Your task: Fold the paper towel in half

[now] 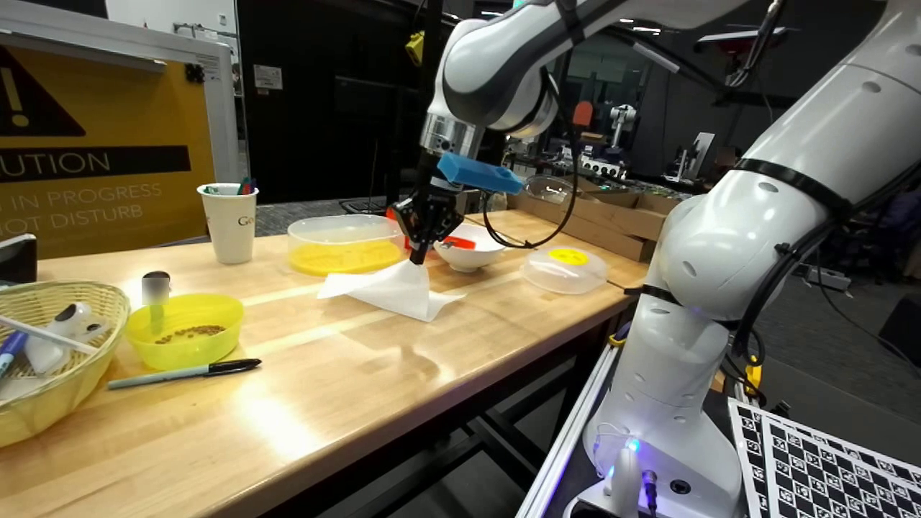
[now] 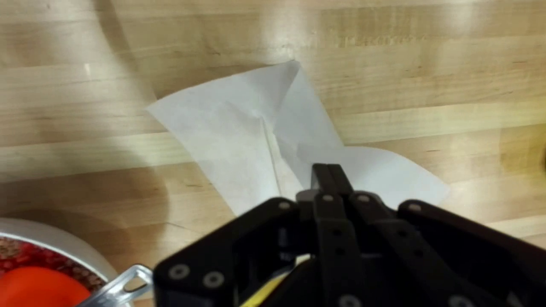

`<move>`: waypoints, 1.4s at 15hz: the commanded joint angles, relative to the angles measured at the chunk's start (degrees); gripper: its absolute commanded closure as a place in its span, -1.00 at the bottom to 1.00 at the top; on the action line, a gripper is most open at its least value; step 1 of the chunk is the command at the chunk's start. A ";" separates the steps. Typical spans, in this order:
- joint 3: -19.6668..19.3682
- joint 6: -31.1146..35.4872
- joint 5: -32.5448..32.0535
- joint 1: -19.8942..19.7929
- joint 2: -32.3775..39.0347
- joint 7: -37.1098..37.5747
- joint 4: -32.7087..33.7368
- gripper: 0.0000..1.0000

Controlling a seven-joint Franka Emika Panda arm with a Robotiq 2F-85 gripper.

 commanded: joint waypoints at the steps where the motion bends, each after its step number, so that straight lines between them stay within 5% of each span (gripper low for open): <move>1: -1.43 -0.72 1.83 -2.10 -1.93 -1.54 -1.85 0.99; 11: -3.10 -1.71 1.45 -5.25 2.52 -0.96 -1.33 0.99; 20: -0.85 -0.84 0.27 -4.83 11.14 0.88 -1.55 0.99; 21: -0.56 -0.64 0.42 -4.67 11.99 1.08 -1.55 0.47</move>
